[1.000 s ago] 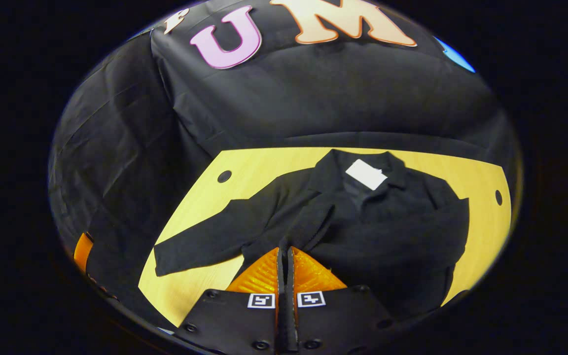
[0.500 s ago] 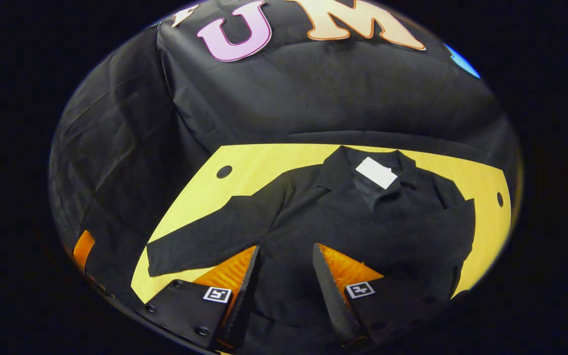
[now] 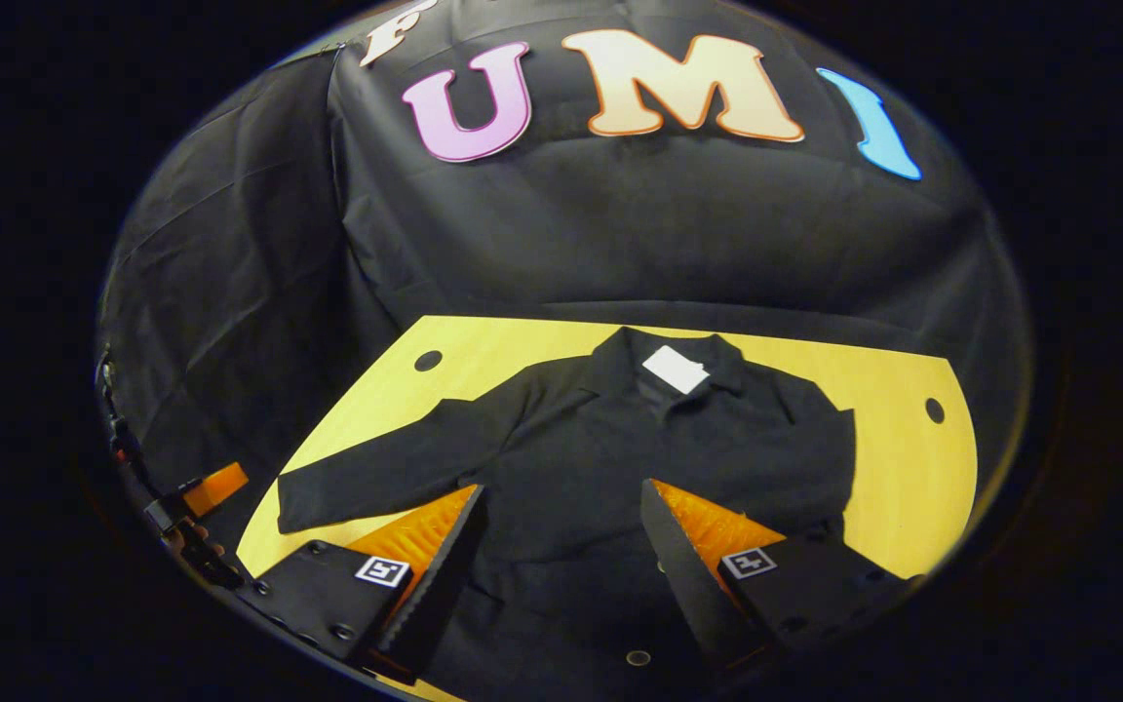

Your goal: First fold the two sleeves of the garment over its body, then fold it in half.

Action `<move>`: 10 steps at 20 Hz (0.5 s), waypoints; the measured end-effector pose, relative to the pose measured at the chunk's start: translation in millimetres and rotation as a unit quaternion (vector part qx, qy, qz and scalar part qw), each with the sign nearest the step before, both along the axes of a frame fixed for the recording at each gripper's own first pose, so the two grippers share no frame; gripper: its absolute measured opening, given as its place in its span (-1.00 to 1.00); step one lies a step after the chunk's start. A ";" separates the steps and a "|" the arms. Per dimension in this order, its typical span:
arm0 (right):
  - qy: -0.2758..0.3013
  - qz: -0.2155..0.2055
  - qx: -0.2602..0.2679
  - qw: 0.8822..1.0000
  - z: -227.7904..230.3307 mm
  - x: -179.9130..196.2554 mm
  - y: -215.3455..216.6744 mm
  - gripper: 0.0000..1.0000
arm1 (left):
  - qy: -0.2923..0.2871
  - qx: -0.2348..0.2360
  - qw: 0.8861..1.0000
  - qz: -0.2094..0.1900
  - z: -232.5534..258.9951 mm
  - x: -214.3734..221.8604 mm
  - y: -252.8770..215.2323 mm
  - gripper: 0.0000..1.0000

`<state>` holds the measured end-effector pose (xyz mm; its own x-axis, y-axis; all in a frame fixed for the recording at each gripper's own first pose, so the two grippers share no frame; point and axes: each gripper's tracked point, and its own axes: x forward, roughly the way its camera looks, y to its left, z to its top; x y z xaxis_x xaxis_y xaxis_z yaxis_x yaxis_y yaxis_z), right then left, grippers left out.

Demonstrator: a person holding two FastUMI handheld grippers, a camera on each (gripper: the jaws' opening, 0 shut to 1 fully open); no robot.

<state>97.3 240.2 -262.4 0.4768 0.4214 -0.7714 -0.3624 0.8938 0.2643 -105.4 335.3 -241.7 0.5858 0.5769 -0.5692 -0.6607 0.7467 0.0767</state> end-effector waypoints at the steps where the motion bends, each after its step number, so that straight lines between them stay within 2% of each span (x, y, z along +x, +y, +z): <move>1: -0.003 -0.011 0.002 1.000 3.4 -1.2 -10.5 0.97 | 0.013 -0.007 1.000 0.017 -11.0 -6.6 9.0 0.87; 5: -0.003 -0.052 -0.029 0.998 -1.4 -5.5 -61.8 0.97 | 0.063 -0.048 0.995 0.062 -56.0 -27.9 25.7 0.89; 8: -0.001 -0.073 -0.044 0.996 0.2 -13.7 -89.3 0.97 | 0.101 -0.051 0.991 0.072 -80.2 -35.7 36.5 0.90; 10: -0.002 -0.084 -0.050 0.995 2.3 -19.3 -101.6 0.97 | 0.114 -0.070 0.989 0.070 -95.7 -33.2 32.4 0.90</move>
<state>78.0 138.5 -260.1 0.5368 0.2564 -0.8038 -0.2072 0.9636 0.1691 -138.6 367.7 -337.4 0.3541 0.5490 -0.7571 -0.7356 0.6634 0.1370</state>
